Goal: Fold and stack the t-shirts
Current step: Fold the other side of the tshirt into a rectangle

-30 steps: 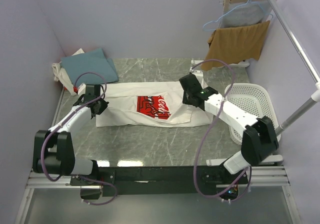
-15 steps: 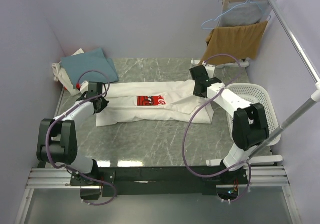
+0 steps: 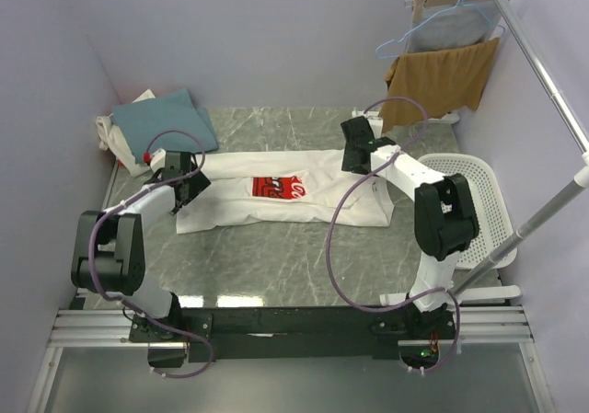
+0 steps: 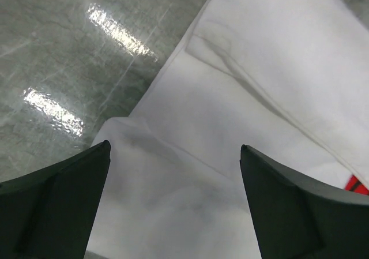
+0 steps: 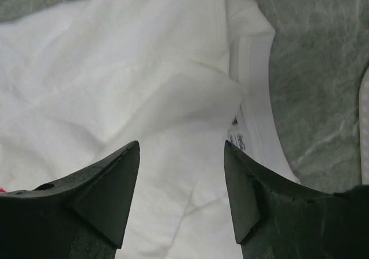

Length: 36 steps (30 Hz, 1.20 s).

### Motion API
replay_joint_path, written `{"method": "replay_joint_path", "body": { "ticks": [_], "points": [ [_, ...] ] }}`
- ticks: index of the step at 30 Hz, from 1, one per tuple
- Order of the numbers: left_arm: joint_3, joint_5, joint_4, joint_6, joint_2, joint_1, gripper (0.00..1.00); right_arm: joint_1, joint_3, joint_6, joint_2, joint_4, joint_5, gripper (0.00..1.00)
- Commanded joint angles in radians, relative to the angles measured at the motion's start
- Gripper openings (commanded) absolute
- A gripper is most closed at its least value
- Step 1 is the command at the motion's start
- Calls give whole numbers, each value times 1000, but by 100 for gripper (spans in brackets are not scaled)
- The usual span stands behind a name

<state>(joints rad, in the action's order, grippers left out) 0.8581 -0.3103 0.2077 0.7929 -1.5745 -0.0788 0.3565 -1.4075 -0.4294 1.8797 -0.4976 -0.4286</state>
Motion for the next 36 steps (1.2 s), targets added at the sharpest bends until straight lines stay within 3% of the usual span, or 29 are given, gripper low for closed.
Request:
{"method": "replay_joint_path", "body": {
  "ticks": [1,9,17,23,26,29,30,32,33,36],
  "points": [
    [-13,-4,-24,-9,131,-22,99,-1,90,-26,-152,13,83,67],
    [-50,39,10,-9,281,-90,99,1,341,-164,-284,122,474,63],
    [-70,76,7,-14,318,-95,100,-1,453,-256,-287,223,545,60],
    [-73,71,10,-15,320,-96,100,-1,435,-241,-248,243,510,58],
    [-73,74,6,-18,317,-96,99,1,412,-229,-228,245,498,47],
    [-68,74,9,-21,306,-96,100,-1,374,-218,-193,225,493,29],
    [-68,74,10,-21,303,-96,99,-1,366,-215,-186,222,495,15],
    [-68,73,12,-21,297,-96,99,1,352,-209,-188,226,490,4],
    [-68,73,10,-21,295,-96,99,-1,343,-204,-189,226,490,0],
    [-70,73,7,-21,292,-96,99,2,294,-175,-205,226,488,0]
  ]
}}
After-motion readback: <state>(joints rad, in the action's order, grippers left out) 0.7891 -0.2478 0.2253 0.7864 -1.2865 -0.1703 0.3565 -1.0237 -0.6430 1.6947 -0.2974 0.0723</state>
